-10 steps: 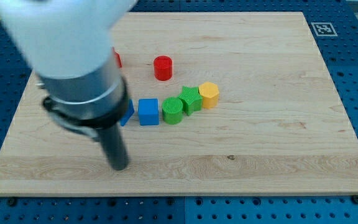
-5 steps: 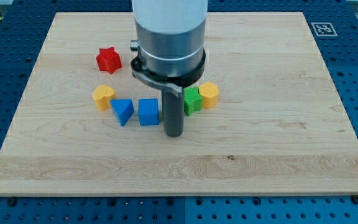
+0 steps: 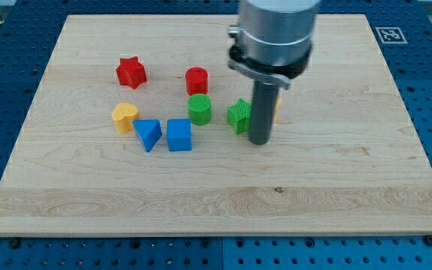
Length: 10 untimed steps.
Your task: Move the green circle into the red circle
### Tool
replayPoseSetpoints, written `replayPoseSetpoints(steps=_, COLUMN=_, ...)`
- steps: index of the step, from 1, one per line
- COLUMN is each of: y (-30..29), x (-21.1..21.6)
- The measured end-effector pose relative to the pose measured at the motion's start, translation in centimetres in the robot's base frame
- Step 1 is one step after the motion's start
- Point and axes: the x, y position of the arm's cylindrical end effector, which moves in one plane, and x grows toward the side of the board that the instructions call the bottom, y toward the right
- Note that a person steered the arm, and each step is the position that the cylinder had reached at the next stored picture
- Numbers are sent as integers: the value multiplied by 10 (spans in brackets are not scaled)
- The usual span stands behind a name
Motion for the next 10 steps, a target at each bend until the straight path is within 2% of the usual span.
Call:
replayPoseSetpoints(steps=2, y=-4, x=0)
replayPoseSetpoints(steps=3, y=-41, x=-5)
replayPoseSetpoints(steps=5, y=-84, x=-63)
replayPoseSetpoints(steps=6, y=-81, x=-61)
replayPoseSetpoints(steps=7, y=-60, x=-41)
replayPoseSetpoints(steps=8, y=-66, x=-26)
replayPoseSetpoints(steps=10, y=-127, x=-24)
